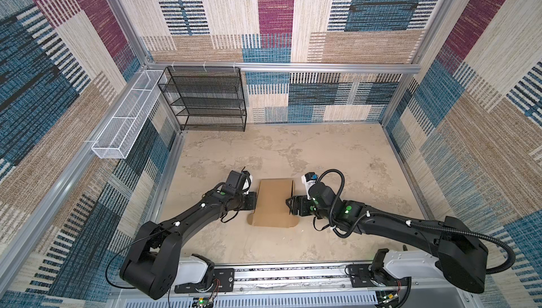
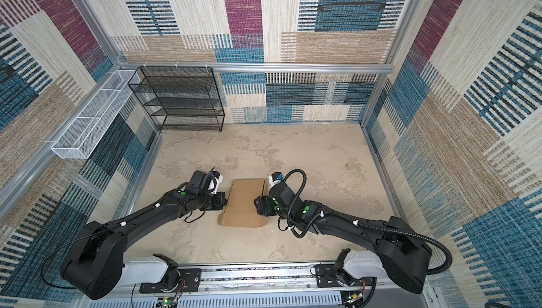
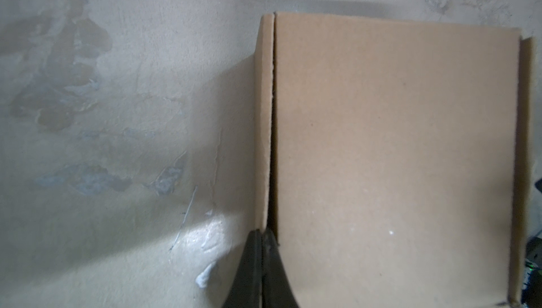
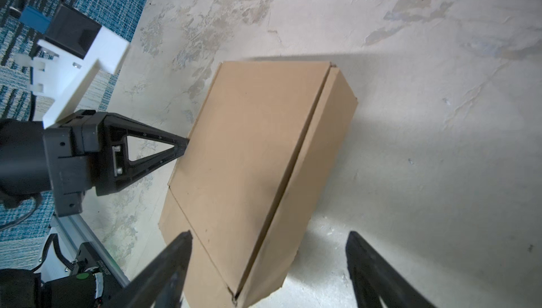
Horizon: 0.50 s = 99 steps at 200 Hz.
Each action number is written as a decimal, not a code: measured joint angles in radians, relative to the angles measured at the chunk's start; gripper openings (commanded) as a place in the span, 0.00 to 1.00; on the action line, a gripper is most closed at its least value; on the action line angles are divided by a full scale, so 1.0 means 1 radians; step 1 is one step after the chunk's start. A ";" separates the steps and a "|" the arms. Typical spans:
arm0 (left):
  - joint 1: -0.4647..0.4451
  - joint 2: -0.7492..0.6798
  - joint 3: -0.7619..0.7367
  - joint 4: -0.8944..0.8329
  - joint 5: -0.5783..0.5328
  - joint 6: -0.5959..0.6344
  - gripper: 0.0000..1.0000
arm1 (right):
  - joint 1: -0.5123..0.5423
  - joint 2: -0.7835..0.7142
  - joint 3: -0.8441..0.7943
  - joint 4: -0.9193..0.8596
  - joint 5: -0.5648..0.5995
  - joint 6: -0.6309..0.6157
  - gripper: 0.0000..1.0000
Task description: Fold the paper box
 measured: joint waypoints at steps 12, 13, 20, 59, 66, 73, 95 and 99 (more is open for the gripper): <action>0.000 -0.003 -0.001 0.000 0.000 0.000 0.05 | -0.010 0.000 -0.006 0.014 -0.018 0.016 0.85; 0.000 -0.003 -0.001 0.000 0.000 0.000 0.05 | -0.010 0.000 -0.007 0.014 -0.019 0.017 0.85; 0.000 -0.004 -0.002 0.000 0.000 0.000 0.05 | -0.017 0.000 -0.011 0.023 -0.033 0.027 0.85; 0.000 -0.005 -0.005 0.000 0.000 0.000 0.05 | -0.063 0.016 -0.045 0.100 -0.119 0.087 0.85; 0.000 -0.006 -0.006 0.002 0.000 0.000 0.05 | -0.072 0.019 -0.052 0.115 -0.134 0.099 0.85; 0.000 -0.006 -0.006 0.003 0.000 0.000 0.05 | -0.079 0.022 -0.060 0.127 -0.149 0.111 0.85; 0.001 -0.006 -0.009 0.008 0.000 0.000 0.04 | -0.095 0.031 -0.087 0.173 -0.198 0.143 0.85; 0.002 -0.006 -0.010 0.010 0.000 0.000 0.04 | -0.096 0.032 -0.092 0.180 -0.206 0.149 0.85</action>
